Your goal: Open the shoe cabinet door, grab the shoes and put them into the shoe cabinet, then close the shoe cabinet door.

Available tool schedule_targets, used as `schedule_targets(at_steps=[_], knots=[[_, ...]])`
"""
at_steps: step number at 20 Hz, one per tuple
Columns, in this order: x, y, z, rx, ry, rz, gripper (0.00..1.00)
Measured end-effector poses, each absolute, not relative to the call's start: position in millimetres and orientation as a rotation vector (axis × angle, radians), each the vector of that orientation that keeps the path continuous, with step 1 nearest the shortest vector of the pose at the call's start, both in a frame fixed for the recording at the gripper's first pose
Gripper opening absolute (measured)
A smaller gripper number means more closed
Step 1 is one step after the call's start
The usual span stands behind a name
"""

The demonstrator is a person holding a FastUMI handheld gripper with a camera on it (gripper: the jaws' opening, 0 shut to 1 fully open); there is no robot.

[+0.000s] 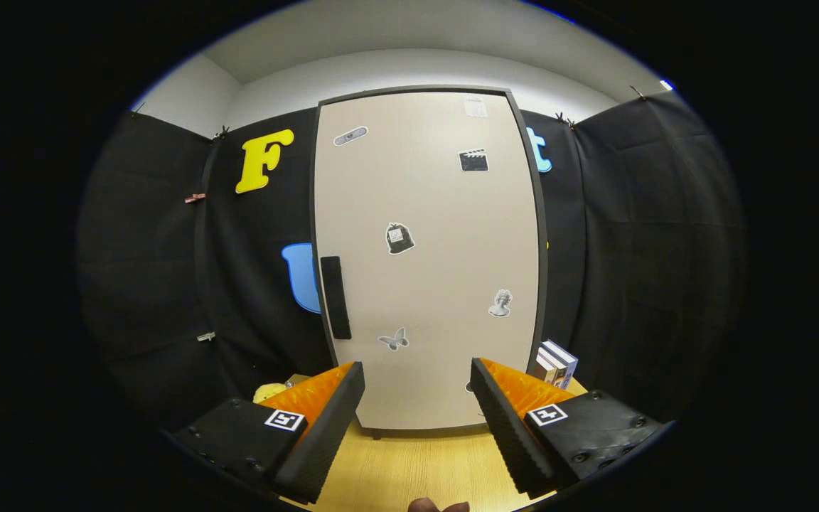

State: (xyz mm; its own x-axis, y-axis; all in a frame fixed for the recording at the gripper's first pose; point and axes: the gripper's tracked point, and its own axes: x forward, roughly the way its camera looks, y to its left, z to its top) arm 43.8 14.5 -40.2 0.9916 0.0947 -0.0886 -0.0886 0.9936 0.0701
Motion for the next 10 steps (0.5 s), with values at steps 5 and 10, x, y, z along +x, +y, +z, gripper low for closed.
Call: schedule_targets(at_steps=[5,10], knots=[[50.1,15.3,-40.8,0.063,0.095,0.095,0.98],[56.5,18.0,-44.2,0.055,0.095,0.095,0.98]])
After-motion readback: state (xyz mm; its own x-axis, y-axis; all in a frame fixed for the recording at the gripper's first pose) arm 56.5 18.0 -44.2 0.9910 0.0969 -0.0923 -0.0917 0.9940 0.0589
